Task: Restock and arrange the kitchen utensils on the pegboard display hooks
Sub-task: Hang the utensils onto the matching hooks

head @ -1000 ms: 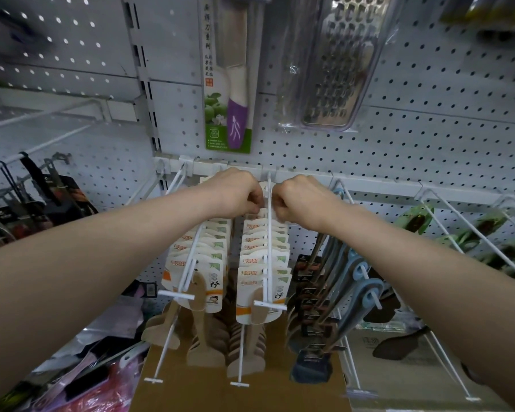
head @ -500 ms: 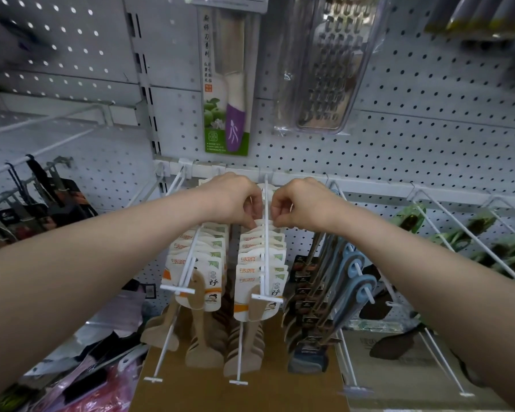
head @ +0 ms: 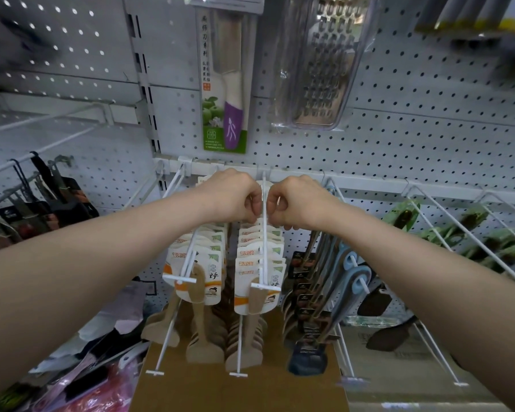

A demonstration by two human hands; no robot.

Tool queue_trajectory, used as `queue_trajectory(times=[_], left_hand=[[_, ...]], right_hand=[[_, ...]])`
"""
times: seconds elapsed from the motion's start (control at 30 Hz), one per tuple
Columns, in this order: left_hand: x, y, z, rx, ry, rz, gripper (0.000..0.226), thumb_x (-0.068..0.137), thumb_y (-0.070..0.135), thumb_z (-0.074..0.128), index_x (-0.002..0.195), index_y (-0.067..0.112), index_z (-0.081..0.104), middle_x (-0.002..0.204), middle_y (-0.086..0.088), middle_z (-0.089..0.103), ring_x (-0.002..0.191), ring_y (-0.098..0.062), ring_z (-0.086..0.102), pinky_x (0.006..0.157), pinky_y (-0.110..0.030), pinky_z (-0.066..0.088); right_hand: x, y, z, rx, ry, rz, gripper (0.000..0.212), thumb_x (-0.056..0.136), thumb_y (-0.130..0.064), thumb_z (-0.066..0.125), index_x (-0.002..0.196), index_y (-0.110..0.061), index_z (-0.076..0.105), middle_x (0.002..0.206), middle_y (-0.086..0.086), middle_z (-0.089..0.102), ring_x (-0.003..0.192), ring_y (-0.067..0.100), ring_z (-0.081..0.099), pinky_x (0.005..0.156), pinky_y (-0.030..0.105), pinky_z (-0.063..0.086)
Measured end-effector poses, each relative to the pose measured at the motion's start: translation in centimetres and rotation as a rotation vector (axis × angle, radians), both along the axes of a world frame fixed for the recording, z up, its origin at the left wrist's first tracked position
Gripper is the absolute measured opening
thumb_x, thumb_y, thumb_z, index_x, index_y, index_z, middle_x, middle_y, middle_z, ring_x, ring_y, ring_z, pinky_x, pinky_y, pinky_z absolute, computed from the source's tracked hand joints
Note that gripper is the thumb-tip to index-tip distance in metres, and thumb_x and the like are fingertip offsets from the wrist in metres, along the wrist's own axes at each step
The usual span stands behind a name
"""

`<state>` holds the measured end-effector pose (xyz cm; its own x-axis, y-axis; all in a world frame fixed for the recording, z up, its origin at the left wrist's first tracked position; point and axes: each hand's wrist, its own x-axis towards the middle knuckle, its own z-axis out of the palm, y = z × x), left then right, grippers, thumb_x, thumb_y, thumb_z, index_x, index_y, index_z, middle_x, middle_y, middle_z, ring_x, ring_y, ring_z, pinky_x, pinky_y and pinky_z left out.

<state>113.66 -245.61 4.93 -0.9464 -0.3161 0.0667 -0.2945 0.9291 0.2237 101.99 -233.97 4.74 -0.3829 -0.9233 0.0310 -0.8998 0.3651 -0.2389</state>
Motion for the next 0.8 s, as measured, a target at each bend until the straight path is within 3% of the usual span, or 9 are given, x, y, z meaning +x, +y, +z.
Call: queue_trajectory(times=[0.1, 0.33, 0.53, 0.67, 0.8], left_hand=[[0.5, 0.0, 0.0, 0.062, -0.068, -0.015, 0.01, 0.074, 0.026, 0.079, 0.078, 0.028, 0.07, 0.075, 0.015, 0.067, 0.078, -0.001, 0.061, 0.072, -0.023, 0.049], [0.5, 0.6, -0.7, -0.065, -0.007, -0.016, 0.018, 0.075, 0.026, 0.079, 0.072, 0.031, 0.062, 0.069, 0.018, 0.057, 0.078, -0.006, 0.058, 0.061, -0.021, 0.036], [1.7, 0.9, -0.3, 0.144, -0.06, -0.039, 0.015, 0.071, 0.028, 0.083, 0.079, 0.03, 0.07, 0.076, 0.015, 0.07, 0.074, 0.003, 0.062, 0.069, -0.018, 0.047], [2.2, 1.6, -0.5, 0.106, -0.096, -0.051, 0.016, 0.072, 0.03, 0.082, 0.073, 0.034, 0.066, 0.075, 0.016, 0.069, 0.072, 0.005, 0.06, 0.065, -0.017, 0.043], [2.6, 2.1, -0.4, 0.042, -0.081, -0.047, 0.016, 0.07, 0.031, 0.083, 0.072, 0.035, 0.067, 0.073, 0.017, 0.066, 0.072, 0.004, 0.057, 0.072, -0.022, 0.046]], right_hand=[[0.4, 0.6, 0.1, 0.043, -0.055, 0.028, 0.006, 0.077, -0.019, 0.077, 0.082, -0.021, 0.074, 0.072, -0.004, 0.072, 0.056, 0.004, 0.062, 0.057, 0.016, 0.045], [1.1, 1.2, -0.3, -0.008, -0.082, -0.012, 0.005, 0.078, -0.015, 0.071, 0.074, -0.018, 0.071, 0.064, -0.001, 0.072, 0.058, 0.01, 0.069, 0.066, 0.025, 0.059], [1.5, 2.5, 0.6, 0.019, -0.128, 0.017, 0.007, 0.076, -0.025, 0.08, 0.078, -0.021, 0.075, 0.07, -0.005, 0.072, 0.057, 0.003, 0.062, 0.062, 0.021, 0.054], [2.4, 3.0, 0.1, 0.035, -0.124, 0.03, 0.009, 0.073, -0.02, 0.084, 0.079, -0.022, 0.078, 0.07, -0.007, 0.071, 0.061, 0.008, 0.066, 0.065, 0.022, 0.056], [3.1, 3.4, -0.2, -0.008, -0.054, 0.03, 0.009, 0.071, -0.02, 0.084, 0.077, -0.023, 0.077, 0.069, -0.009, 0.071, 0.061, 0.001, 0.059, 0.073, 0.025, 0.054]])
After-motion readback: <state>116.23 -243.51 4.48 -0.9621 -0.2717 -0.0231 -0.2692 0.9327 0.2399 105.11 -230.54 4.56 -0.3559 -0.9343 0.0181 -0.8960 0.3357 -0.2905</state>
